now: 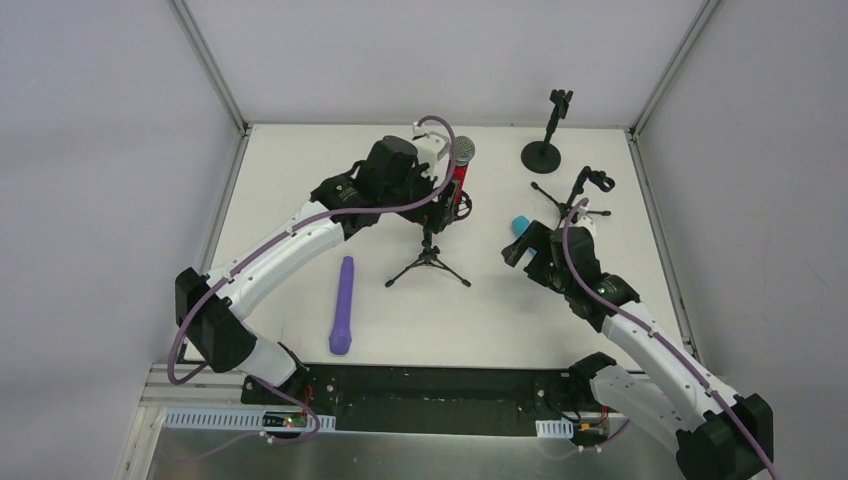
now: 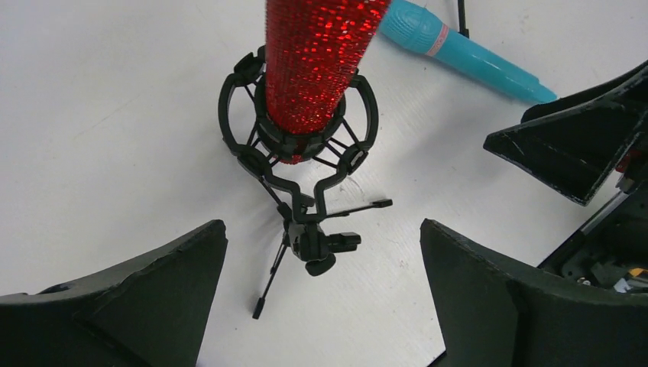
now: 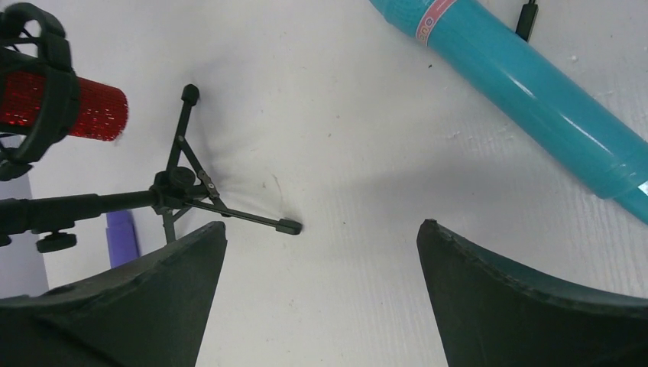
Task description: Attach the microphones to the stand
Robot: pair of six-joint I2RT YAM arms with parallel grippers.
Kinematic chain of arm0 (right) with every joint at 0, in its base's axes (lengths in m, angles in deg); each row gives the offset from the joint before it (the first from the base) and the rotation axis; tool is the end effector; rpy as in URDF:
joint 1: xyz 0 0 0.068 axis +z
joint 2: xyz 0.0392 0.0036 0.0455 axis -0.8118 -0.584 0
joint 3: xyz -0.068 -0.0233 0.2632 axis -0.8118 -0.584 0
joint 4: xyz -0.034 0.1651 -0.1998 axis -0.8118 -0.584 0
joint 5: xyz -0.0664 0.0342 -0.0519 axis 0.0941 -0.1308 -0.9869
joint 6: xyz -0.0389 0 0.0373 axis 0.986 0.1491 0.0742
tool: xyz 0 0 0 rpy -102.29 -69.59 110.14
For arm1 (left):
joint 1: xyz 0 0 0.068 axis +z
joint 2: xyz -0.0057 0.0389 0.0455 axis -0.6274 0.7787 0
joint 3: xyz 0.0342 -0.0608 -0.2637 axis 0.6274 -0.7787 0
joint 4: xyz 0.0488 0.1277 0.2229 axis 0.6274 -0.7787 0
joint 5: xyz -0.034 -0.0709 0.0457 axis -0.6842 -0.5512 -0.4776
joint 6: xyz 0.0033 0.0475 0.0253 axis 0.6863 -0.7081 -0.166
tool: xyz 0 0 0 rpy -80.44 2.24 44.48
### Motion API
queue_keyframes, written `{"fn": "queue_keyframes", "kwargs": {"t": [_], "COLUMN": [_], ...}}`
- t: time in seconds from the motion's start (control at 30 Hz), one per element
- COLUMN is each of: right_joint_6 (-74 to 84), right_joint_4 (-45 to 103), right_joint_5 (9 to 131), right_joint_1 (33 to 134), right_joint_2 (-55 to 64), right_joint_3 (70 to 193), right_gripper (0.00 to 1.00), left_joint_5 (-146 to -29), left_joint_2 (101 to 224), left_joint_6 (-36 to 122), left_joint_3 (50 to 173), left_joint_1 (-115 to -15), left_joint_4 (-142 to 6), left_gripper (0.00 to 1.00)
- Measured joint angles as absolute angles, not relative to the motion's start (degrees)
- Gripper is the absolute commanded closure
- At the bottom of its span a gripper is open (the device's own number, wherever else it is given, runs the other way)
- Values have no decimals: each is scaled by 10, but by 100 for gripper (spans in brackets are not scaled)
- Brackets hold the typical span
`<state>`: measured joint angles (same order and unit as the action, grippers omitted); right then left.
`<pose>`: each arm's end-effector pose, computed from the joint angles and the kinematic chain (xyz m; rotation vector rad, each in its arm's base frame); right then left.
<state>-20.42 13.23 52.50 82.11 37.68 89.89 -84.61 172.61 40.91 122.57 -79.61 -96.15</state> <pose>0.1703 0.0829 0.2546 0.1871 2.1080 0.4498 0.2562 -0.2253 0.3783 0.6252 2.0194 -0.6362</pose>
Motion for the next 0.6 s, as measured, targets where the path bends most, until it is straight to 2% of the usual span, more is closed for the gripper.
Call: {"fn": "queue_keyframes", "kwargs": {"t": [0.1, 0.37, 0.6], "right_joint_6": [-204, -204, -202], "right_joint_4": [122, 113, 105], "right_joint_5": [535, 542, 542], "right_joint_1": [821, 818, 811], "right_joint_2": [351, 344, 353], "right_joint_3": [906, 914, 914], "right_gripper": [1, 1, 1], "left_joint_5": [-803, -685, -642], "left_joint_2": [1727, 1760, 1797], "left_joint_6": [393, 376, 381], "left_joint_3": [1226, 1226, 1226], "left_joint_1": [-826, -889, -898], "left_joint_4": [-966, -972, -997], "left_gripper": [5, 19, 27]}}
